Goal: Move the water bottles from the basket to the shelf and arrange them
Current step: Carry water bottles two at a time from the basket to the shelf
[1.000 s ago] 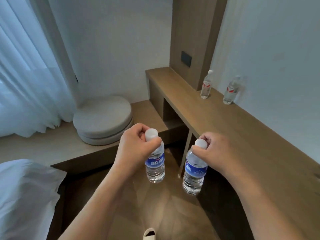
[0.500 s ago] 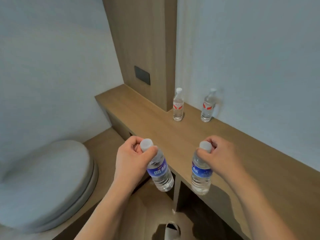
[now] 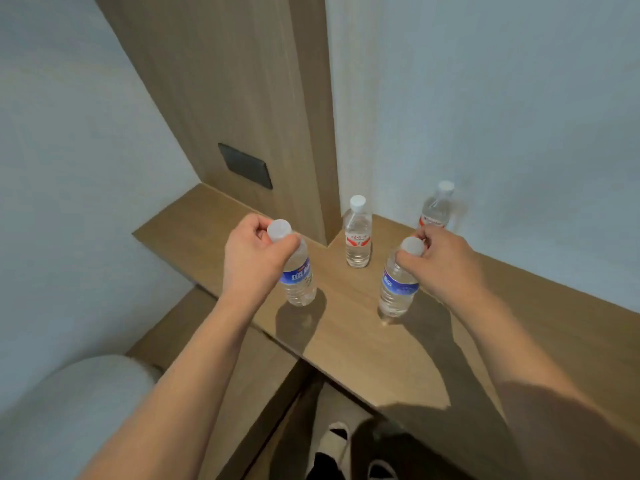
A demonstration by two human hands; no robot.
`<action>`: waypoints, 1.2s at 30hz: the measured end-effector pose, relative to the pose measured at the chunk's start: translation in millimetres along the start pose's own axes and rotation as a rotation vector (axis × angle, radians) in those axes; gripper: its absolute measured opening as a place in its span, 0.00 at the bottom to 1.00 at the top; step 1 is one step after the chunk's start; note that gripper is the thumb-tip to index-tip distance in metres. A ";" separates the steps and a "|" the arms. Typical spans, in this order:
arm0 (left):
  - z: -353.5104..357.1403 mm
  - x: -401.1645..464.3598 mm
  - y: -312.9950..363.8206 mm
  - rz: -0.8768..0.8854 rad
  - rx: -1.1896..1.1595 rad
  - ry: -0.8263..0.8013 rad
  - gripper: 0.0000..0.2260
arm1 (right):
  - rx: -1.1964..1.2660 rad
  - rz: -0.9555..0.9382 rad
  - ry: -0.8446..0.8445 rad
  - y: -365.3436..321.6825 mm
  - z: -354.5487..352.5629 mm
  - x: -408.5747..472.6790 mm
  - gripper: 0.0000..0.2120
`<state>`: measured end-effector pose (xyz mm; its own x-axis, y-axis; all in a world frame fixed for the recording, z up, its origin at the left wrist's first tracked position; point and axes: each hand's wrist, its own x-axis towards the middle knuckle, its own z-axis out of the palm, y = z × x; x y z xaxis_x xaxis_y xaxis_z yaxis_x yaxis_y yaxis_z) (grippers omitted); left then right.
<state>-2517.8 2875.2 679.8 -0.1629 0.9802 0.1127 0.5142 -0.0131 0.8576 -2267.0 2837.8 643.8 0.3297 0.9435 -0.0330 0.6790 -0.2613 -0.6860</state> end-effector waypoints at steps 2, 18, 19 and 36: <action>13.5 29.4 -15.9 -0.029 0.012 -0.054 0.10 | -0.053 0.043 0.020 -1.4 7.9 17.7 0.10; 65.7 132.3 -82.8 -0.049 0.383 -0.354 0.13 | 0.005 0.215 -0.008 10.2 67.2 73.4 0.15; 61.8 135.9 -78.7 -0.049 0.467 -0.399 0.14 | 0.007 0.226 -0.027 8.1 65.8 72.4 0.18; 164.9 46.9 33.0 1.003 0.357 -0.567 0.14 | -0.095 0.321 0.322 26.8 -9.9 -28.5 0.30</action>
<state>-2369.6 2953.4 630.6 0.7892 0.5142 0.3357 0.4191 -0.8506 0.3176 -2251.6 2801.9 633.5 0.7098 0.7044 0.0053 0.5614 -0.5611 -0.6082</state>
